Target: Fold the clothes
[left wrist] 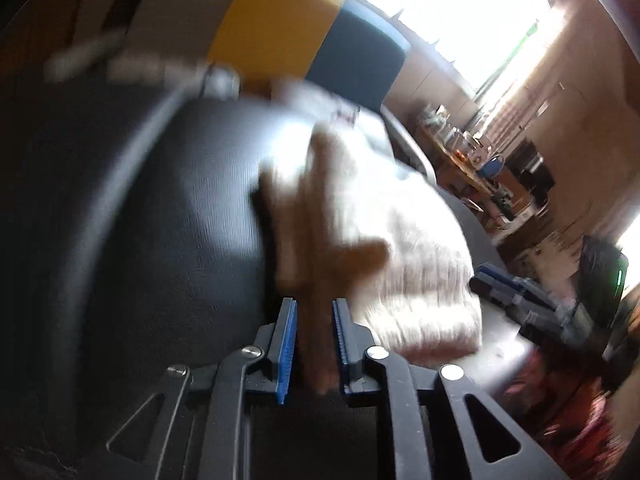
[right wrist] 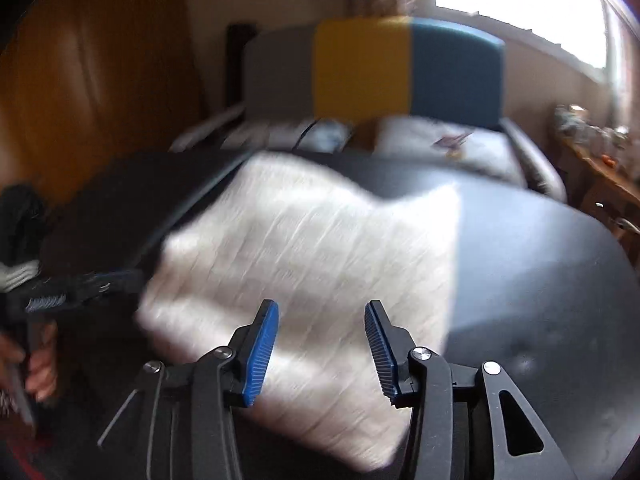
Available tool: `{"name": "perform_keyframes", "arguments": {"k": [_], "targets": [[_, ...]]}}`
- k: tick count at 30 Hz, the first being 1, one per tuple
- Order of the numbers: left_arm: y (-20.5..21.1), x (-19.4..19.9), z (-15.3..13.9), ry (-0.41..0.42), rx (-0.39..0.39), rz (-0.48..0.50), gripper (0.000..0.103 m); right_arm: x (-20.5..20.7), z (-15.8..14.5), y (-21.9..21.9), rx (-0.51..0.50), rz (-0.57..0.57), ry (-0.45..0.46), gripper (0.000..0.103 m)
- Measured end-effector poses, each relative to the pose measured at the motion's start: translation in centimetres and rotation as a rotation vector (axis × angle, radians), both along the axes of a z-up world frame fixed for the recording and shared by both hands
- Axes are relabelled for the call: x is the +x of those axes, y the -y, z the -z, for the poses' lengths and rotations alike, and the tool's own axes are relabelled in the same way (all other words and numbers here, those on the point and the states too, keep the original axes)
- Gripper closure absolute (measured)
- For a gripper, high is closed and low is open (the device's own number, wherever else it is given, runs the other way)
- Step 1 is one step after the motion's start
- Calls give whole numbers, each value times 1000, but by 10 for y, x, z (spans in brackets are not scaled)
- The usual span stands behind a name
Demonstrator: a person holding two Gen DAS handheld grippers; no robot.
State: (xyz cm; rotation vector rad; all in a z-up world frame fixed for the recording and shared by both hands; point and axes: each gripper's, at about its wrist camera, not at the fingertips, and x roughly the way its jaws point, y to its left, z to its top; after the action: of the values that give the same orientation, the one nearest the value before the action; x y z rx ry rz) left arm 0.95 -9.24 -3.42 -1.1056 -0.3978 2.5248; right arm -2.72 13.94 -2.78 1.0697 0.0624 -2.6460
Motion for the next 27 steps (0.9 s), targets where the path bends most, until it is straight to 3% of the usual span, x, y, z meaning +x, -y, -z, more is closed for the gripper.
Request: {"name": "perform_keyframes", "arguments": {"k": [2,5,9,11,13,16,20,23,27], "targets": [[-27,-7,-27,-97,-78,44,88,-15,-5,-9,-16,44,0,56],[-92,-40,-45,-134,-178,144,88,-44,2,-17,-43,91,64,58],[-149,-96,-22,-53,-385,165,87,-67,16,-26,-91,150,141,57],[-141,-107,-4,14,-403,113,91,-66,15,-21,-96,122,149,56],[-129,-113,11,66,-404,66,91,-60,11,-7,-33,50,129,56],[-94,-92,19,58,-318,42,91,-50,8,16,41,-45,100,56],[-81,-82,10,6,-294,40,91,-46,22,46,159,-121,80,56],[-71,-75,2,-33,-276,39,91,-52,32,41,111,-95,107,55],[-57,-65,-8,-85,-252,36,92,-51,6,19,-9,-60,113,56]]}}
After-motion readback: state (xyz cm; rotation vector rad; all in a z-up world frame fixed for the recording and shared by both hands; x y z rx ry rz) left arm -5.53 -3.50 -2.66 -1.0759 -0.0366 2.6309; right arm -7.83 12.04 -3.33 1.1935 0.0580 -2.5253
